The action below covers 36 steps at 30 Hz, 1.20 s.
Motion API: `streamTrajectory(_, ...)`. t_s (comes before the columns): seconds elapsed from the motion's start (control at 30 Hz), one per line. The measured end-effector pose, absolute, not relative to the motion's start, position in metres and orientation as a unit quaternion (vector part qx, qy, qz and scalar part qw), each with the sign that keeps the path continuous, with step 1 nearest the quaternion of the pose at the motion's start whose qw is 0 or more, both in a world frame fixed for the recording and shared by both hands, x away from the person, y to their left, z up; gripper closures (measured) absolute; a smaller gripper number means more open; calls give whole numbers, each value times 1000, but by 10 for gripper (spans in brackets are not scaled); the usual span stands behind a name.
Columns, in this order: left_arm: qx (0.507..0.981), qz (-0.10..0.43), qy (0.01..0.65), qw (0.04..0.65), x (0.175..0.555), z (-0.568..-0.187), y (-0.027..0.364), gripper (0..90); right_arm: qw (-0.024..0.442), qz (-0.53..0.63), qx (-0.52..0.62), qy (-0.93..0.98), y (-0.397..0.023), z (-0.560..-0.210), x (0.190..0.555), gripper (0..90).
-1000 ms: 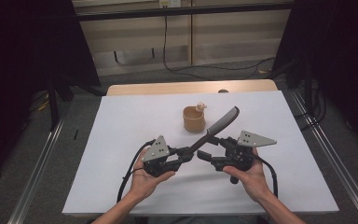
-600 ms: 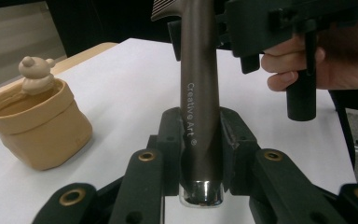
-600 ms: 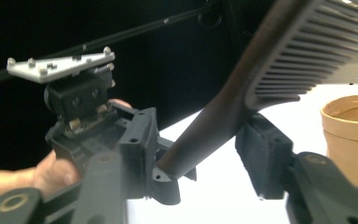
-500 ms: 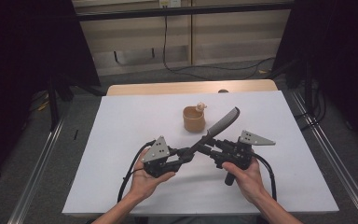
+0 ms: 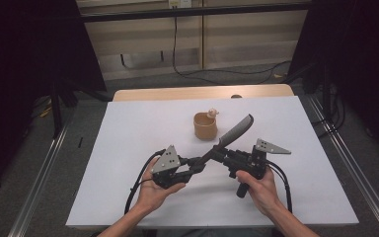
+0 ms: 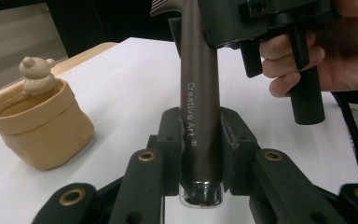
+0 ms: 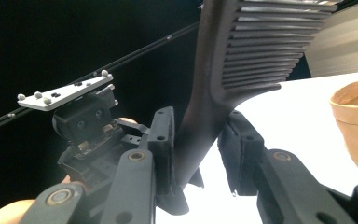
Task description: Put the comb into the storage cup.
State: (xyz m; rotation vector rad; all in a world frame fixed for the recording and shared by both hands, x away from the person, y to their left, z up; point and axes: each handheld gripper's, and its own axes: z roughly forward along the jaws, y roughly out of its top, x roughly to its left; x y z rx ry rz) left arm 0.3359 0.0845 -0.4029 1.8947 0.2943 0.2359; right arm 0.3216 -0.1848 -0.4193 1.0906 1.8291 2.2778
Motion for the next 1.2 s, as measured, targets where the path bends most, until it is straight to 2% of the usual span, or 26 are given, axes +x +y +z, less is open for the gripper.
streamTrajectory(0.57, 809, 127, 98, 566, 336, -405, 83, 727, -45, 739, 365, 565, -189, -420, 324, 729)
streamTrajectory(0.97, 811, 132, 100, 562, 335, -405, 81, 716, -50, 738, 370, 563, -190, -421, 324, 729)
streamTrajectory(1.13, 806, 124, 111, 568, 337, -405, 82, 591, -45, 734, 366, 571, -189, -421, 324, 729)
streamTrajectory(1.2, 805, 117, 123, 568, 337, -406, 81, 465, -43, 733, 366, 572, -188, -420, 324, 729)
